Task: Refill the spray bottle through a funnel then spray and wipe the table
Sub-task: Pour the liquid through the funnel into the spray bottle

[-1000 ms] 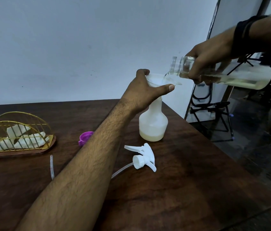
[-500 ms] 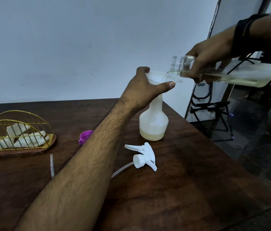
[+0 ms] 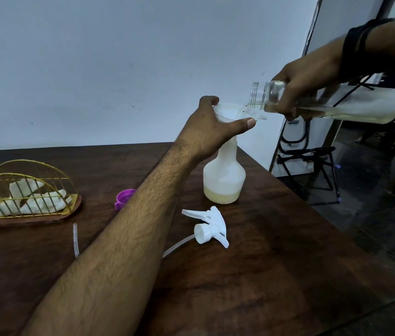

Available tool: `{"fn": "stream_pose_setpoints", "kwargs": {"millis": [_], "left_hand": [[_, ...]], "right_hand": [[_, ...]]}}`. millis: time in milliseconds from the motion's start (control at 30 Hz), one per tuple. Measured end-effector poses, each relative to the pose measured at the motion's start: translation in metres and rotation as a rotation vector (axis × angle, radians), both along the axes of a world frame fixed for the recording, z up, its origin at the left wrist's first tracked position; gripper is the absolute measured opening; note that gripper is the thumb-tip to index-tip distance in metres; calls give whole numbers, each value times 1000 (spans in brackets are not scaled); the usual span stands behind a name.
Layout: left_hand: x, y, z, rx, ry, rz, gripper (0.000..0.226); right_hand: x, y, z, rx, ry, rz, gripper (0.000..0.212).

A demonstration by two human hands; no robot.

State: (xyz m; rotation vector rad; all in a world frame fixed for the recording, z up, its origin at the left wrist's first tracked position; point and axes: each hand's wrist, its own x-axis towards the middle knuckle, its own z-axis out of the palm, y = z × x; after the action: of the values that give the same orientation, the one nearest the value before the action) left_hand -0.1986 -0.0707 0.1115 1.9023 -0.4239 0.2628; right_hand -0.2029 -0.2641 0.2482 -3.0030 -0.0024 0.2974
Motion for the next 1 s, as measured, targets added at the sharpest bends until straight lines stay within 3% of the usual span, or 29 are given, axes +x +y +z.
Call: {"fn": "stream_pose_setpoints", "kwargs": {"millis": [633, 867, 1000], "left_hand": [[-2, -1, 1, 19, -4, 9, 102], [-5, -2, 3, 34, -8, 16, 100], [-7, -2, 4, 44, -10, 18, 99]], "right_hand": [[6, 0, 4, -71, 26, 8, 27], [12, 4, 7, -171, 22, 53, 22], [13, 13, 9, -275, 14, 90, 30]]}}
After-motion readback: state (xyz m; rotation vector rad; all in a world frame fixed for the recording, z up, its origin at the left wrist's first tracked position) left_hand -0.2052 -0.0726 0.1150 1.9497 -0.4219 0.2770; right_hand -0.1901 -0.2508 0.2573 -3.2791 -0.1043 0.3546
